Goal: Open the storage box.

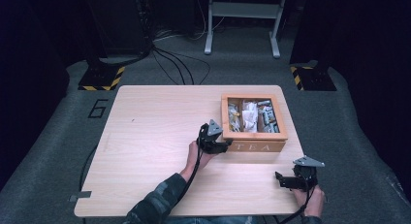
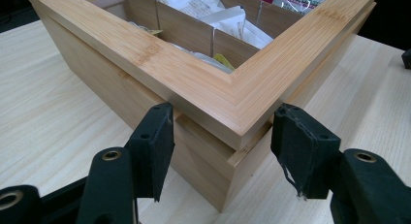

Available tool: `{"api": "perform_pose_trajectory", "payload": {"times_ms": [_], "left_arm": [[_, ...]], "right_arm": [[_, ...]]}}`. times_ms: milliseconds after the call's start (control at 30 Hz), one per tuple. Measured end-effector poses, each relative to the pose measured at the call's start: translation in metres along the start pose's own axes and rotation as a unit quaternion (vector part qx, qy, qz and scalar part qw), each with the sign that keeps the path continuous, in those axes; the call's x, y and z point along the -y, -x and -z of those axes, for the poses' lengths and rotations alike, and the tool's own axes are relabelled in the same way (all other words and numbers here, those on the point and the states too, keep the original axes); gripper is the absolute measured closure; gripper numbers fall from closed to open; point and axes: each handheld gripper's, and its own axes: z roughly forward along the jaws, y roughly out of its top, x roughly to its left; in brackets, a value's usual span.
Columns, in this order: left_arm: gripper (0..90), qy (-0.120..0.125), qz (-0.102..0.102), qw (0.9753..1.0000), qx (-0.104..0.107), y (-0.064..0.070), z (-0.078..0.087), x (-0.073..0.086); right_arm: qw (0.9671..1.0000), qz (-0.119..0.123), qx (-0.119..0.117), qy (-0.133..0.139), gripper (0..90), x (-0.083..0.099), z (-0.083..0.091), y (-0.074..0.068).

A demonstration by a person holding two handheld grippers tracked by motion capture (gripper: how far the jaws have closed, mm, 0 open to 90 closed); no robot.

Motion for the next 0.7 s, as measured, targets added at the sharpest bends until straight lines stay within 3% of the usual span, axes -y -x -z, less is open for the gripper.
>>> {"api": "perform_pose_trajectory", "payload": {"times_ms": [367, 500, 700], "left_arm": [[41.0, 0.016, 0.001, 0.9998, -0.009, 0.0003, 0.0014, -0.0042], [41.1, 0.021, -0.014, 0.9991, -0.033, 0.0019, -0.0013, -0.0064], [40.2, 0.042, -0.011, 0.9975, -0.055, 0.0026, -0.0024, -0.0084]], "right_arm": [[1.0, -0.001, 0.001, 0.0, 3.1, -0.0001, -0.0001, -0.0002], [1.0, -0.001, 0.001, 0.001, 3.1, -0.0001, -0.0001, -0.0002], [1.0, -0.001, 0.001, 0.001, 3.1, -0.0001, -0.0001, -0.0002]]}}
